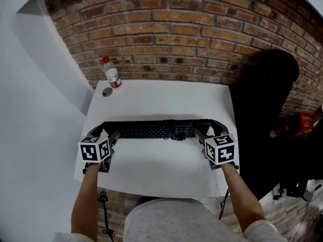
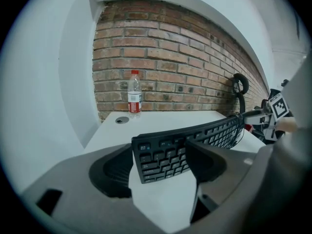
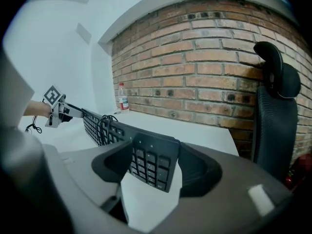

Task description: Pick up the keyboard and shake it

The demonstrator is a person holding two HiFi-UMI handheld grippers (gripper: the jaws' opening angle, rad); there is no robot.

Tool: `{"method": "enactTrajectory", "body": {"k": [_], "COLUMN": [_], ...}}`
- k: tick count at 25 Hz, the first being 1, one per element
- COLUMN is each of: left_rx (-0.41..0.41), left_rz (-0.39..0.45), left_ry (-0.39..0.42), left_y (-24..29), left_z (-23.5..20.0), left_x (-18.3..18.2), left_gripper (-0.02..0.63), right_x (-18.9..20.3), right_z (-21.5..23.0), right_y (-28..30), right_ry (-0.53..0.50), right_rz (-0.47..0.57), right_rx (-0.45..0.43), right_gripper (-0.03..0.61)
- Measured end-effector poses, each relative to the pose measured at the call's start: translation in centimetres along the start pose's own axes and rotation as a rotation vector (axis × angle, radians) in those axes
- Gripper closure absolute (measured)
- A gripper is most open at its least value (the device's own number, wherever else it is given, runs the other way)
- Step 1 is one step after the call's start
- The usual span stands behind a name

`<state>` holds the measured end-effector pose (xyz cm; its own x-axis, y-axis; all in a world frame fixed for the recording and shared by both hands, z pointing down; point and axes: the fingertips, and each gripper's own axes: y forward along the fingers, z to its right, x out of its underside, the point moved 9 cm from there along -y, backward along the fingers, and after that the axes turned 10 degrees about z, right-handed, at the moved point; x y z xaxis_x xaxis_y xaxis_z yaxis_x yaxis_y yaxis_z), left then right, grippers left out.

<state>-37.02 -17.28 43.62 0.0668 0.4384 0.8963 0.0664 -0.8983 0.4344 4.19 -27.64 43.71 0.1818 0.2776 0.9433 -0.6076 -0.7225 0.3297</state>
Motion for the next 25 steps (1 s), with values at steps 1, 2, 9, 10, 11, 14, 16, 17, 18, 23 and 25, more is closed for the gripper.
{"method": "enactTrajectory", "body": {"k": [1, 2, 9, 10, 11, 14, 16, 17, 18, 23, 25], "left_rx": [-0.002, -0.004, -0.027, -0.031, -0.035, -0.052, -0.061, -0.065, -0.067, -0.082, -0.083], "left_rz": [0.003, 0.006, 0.007, 0.002, -0.004, -0.015, -0.018, -0.021, -0.025, -0.049, -0.054], "left_ry": [0.001, 0.001, -0.009, -0.010, -0.011, -0.009, -0.011, -0.012, -0.012, -0.010, -0.015], "left_y": [-0.1, -0.2, -0.9, -1.0, -1.0, -1.4, -1.6, -1.6, -1.7, -2.2, -2.5], "left_z": [0.1, 0.2, 0.7, 0.8, 0.9, 1.2, 1.3, 1.4, 1.4, 1.7, 1.9], "left_x": [0.1, 0.2, 0.7, 0.8, 0.8, 1.0, 1.1, 1.1, 1.2, 1.5, 1.7], "left_gripper": [0.282, 0.282, 0.282, 0.282, 0.282, 0.282, 0.282, 0.282, 0.281, 0.278, 0.276], "right_x": [0.1, 0.2, 0.7, 0.7, 0.7, 0.6, 0.6, 0.7, 0.7, 0.9, 1.0], "right_z": [0.0, -0.1, -0.1, -0.1, -0.1, 0.0, 0.1, 0.1, 0.0, -0.2, -0.3], "right_y": [-0.1, -0.2, -0.9, -1.0, -1.1, -1.3, -1.6, -1.7, -1.8, -2.4, -2.6], "right_ry": [-0.016, -0.037, -0.103, -0.103, -0.104, -0.111, -0.118, -0.123, -0.128, -0.156, -0.159], "right_rz": [0.002, 0.004, -0.001, -0.006, -0.013, -0.033, -0.041, -0.044, -0.047, -0.052, -0.056], "right_rx": [-0.001, 0.000, -0.009, -0.012, -0.015, -0.036, -0.050, -0.055, -0.059, -0.078, -0.072], "right_gripper": [0.279, 0.283, 0.301, 0.302, 0.302, 0.305, 0.310, 0.321, 0.327, 0.342, 0.342]}}
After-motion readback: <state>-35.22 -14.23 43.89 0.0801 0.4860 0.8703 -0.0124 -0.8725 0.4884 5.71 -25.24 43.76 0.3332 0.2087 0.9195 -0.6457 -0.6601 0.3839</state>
